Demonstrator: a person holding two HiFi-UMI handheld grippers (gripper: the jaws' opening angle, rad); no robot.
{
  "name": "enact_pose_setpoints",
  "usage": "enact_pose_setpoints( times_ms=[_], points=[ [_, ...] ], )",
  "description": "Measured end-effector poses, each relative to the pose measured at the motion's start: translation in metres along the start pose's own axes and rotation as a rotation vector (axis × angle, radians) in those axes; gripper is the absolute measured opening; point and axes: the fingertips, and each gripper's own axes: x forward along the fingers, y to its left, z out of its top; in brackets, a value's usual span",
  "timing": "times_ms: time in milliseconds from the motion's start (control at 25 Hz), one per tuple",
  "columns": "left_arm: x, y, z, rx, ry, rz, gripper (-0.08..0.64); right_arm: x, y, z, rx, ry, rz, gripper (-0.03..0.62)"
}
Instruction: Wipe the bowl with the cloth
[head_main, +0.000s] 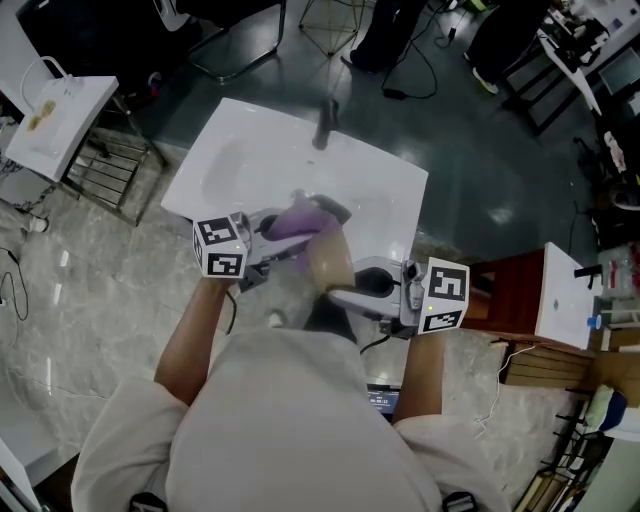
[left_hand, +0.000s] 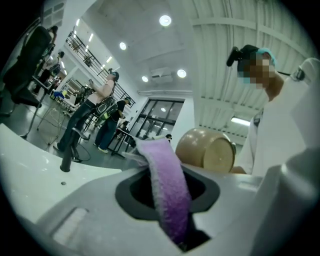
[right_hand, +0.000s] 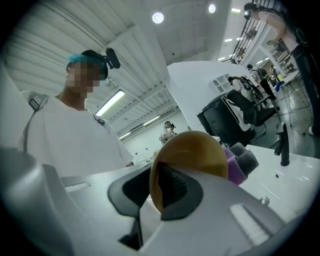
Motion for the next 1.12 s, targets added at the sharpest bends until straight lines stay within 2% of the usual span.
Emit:
enact_pose_setpoints(
  times_ms=[80,200,320,520,720,920,1120],
  points=[
    [0.002,-0.001,-0.005,-0.028,-0.030,0.011,0.091,0.000,-0.003,0.004,-0.015,-0.011,-0.021,0.023],
    [0.004,-0.002,-0.011,-0.115,-0.108,0.024,0.091,-0.002,-0.007,0.006,-0.026,-0.019,-0.055,0.018],
    [0.007,-0.009,-0.012,-0.175,-0.163,0.008,0.091,-0.004,-0.012,0.019,-0.011,-0.090,-0.080,0.018],
    [0.007,-0.022,-0.012,-0.222,-0.231,-0.001,0.091,-0.007,-0.025,0.036,0.039,-0.199,-0.145,0.020],
    [0.006,-0.032,-0.009,-0.192,-0.229,-0.020,0.091,-0.012,-0.038,0.047,0.080,-0.296,-0.231,0.020],
    [0.010,-0.046,-0.001,-0.149,-0.226,-0.063,0.091,-0.027,-0.062,0.052,0.147,-0.379,-0.366,0.015],
    [0.012,-0.062,0.005,-0.073,-0.197,-0.120,0.091,-0.032,-0.075,0.044,0.172,-0.361,-0.444,0.014]
  ],
)
